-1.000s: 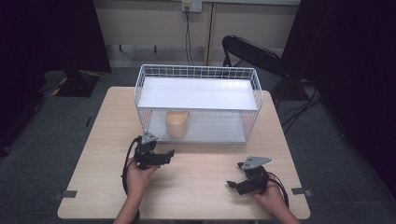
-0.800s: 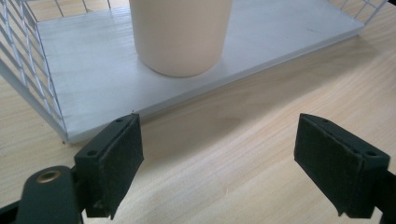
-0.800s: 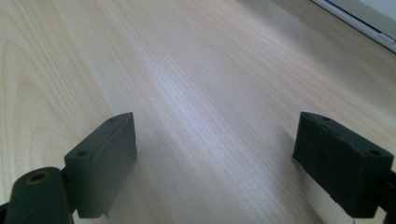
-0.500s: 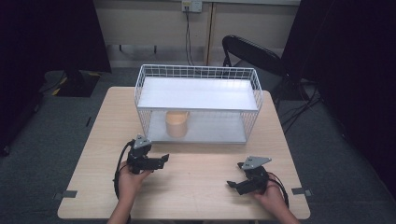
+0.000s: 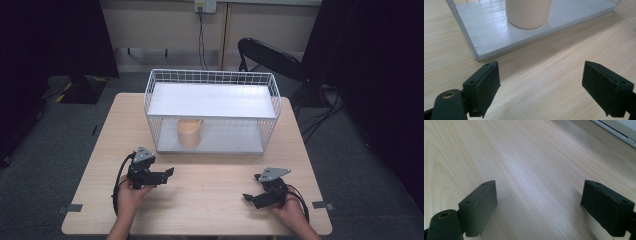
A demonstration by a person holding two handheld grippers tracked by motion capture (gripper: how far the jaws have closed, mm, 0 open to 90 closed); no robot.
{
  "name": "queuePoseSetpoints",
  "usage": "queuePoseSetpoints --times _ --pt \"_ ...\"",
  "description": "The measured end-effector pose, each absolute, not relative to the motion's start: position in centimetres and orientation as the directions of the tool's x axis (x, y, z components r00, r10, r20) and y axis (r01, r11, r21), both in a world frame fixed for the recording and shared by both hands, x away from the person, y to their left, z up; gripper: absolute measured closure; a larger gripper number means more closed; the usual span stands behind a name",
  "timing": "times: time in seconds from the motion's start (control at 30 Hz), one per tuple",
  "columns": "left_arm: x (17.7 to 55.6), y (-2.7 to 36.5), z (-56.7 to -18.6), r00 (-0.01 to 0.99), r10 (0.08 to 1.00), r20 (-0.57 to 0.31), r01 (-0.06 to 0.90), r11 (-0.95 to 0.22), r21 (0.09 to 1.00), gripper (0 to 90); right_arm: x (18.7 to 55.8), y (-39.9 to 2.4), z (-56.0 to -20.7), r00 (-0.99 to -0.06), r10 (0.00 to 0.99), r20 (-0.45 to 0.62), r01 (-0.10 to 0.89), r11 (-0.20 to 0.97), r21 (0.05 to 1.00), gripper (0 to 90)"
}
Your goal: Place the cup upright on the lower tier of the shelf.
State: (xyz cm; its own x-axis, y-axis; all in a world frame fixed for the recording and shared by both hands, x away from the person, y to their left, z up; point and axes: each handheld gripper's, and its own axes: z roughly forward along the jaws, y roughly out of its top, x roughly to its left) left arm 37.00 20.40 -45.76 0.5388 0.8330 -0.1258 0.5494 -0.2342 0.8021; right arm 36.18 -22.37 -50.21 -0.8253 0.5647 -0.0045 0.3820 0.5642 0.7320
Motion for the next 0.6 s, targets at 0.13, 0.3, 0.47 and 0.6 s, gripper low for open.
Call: queuePoseSetpoints --times 0.13,0.3,0.47,0.6 --pt "36.9 20.8 -45.8 0.538 0.833 -0.130 0.554 -0.233 0.799 14.5 36.2 -22.4 -50.2 -0.825 0.565 -0.004 0.383 0.564 0.732 12.4" --pt "36.7 21.4 -45.8 0.540 0.831 -0.135 0.551 -0.228 0.802 14.4 36.2 -22.4 -50.2 -0.825 0.565 -0.005 0.382 0.564 0.732 12.4" --pt "36.4 22.1 -46.0 0.537 0.832 -0.140 0.560 -0.228 0.796 14.5 36.2 -22.4 -50.2 -0.824 0.566 -0.004 0.384 0.563 0.732 12.4" --pt "36.2 22.7 -46.2 0.532 0.836 -0.137 0.565 -0.230 0.792 14.3 36.2 -22.4 -50.2 -0.824 0.566 -0.004 0.384 0.563 0.732 12.4"
